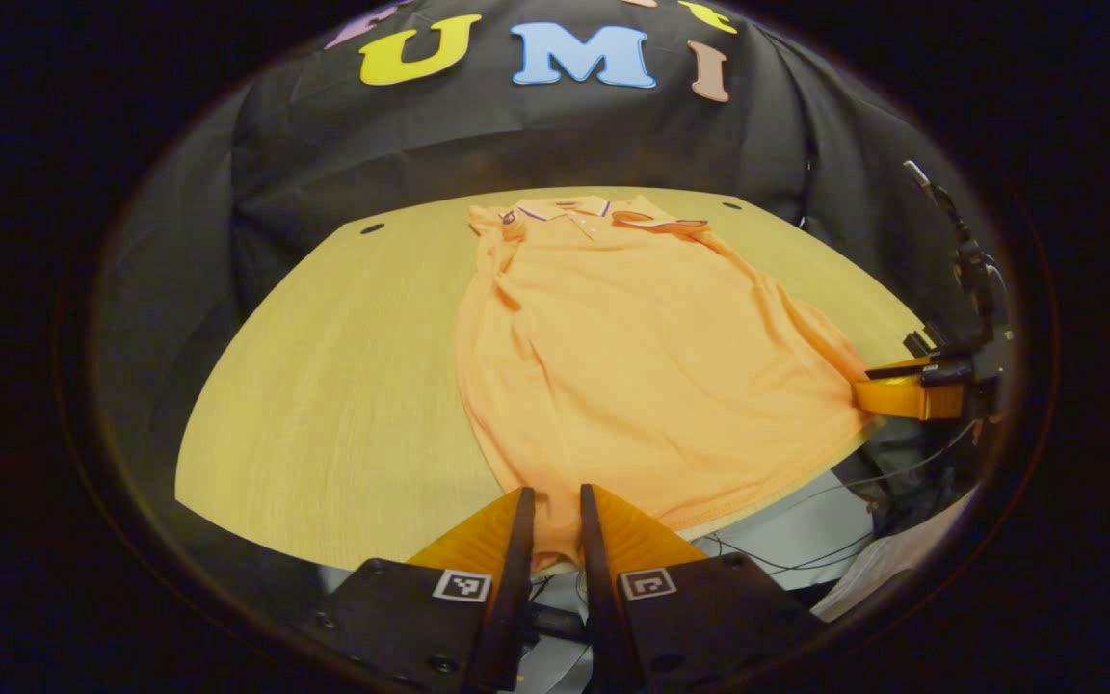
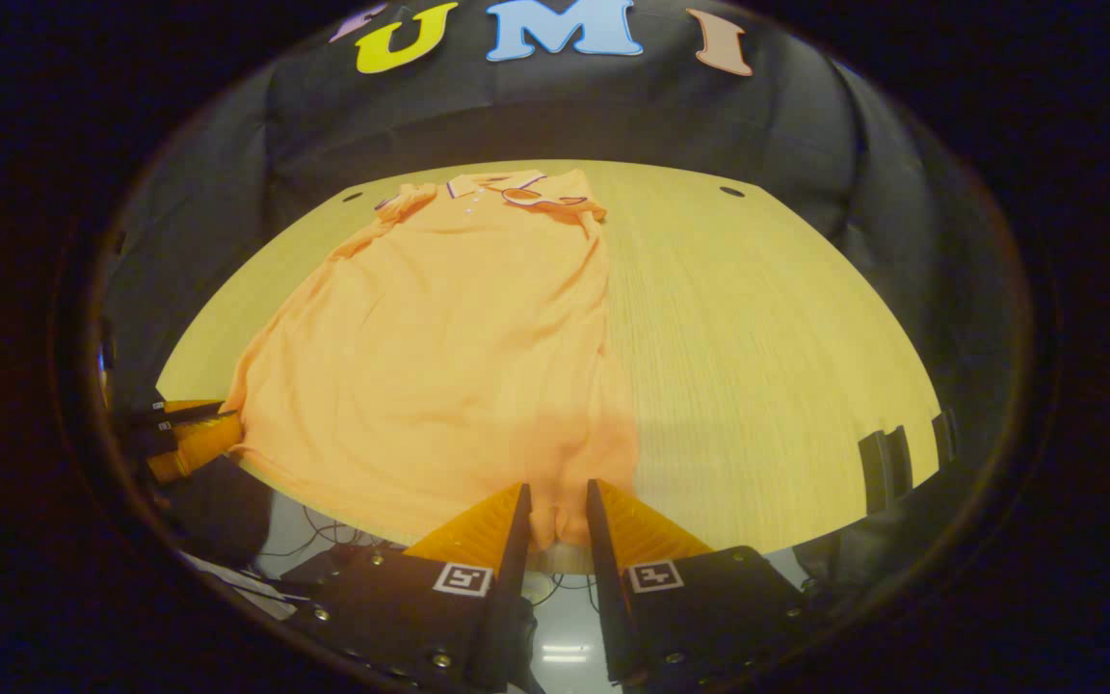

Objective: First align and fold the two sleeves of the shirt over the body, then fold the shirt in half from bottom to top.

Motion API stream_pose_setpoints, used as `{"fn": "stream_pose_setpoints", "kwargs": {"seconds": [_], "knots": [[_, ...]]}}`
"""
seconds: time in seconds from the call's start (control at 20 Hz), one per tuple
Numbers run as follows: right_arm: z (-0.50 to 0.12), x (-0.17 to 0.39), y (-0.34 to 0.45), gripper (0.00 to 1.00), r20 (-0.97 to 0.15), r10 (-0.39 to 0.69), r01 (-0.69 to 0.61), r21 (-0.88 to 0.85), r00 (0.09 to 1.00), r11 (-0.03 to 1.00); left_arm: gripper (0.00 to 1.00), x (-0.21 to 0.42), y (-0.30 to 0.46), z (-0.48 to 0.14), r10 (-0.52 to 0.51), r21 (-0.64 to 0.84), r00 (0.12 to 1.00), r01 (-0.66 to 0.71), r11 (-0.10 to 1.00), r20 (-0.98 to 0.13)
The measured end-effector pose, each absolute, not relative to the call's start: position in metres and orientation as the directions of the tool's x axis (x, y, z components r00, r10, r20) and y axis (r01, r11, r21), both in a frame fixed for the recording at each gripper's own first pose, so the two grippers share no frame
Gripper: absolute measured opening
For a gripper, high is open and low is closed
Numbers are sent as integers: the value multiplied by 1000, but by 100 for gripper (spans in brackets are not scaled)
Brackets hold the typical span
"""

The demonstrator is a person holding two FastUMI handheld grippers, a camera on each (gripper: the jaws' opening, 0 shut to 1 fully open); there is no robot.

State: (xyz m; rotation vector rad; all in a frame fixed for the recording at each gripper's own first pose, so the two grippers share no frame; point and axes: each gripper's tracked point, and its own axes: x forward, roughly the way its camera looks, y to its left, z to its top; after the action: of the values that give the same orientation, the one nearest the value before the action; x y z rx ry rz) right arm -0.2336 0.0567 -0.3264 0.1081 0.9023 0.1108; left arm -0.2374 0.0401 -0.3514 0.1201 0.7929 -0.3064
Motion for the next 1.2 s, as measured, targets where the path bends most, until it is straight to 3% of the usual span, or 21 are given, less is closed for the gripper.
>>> {"fn": "stream_pose_setpoints", "kwargs": {"seconds": [0.05,0.1,0.15,0.2,0.3,0.4,0.7,1.2], "knots": [[-325,-232,60,37,-772,155,-59,151,616,987,24,-236,38,-351,-223,-3,663,316,949,-715],[-324,-233,58,21,-769,143,-18,169,623,986,13,-236,37,-352,-223,0,661,320,947,-717],[-327,-231,60,6,-773,144,-12,174,618,985,14,-235,38,-351,-218,6,666,317,948,-713],[-326,-231,61,5,-772,143,-9,175,619,985,7,-236,38,-350,-218,2,665,314,949,-714],[-325,-230,61,6,-769,143,-5,178,623,984,6,-235,37,-351,-216,3,664,313,950,-716],[-325,-231,66,0,-768,160,16,217,620,976,7,-234,36,-350,-207,12,664,310,951,-718],[-292,-220,62,0,-710,209,-6,278,673,961,6,-228,31,-325,-201,-6,681,277,961,-705],[-221,-160,40,0,-556,272,-153,252,786,956,6,-178,22,-265,-127,-2,770,161,987,-625]]}}
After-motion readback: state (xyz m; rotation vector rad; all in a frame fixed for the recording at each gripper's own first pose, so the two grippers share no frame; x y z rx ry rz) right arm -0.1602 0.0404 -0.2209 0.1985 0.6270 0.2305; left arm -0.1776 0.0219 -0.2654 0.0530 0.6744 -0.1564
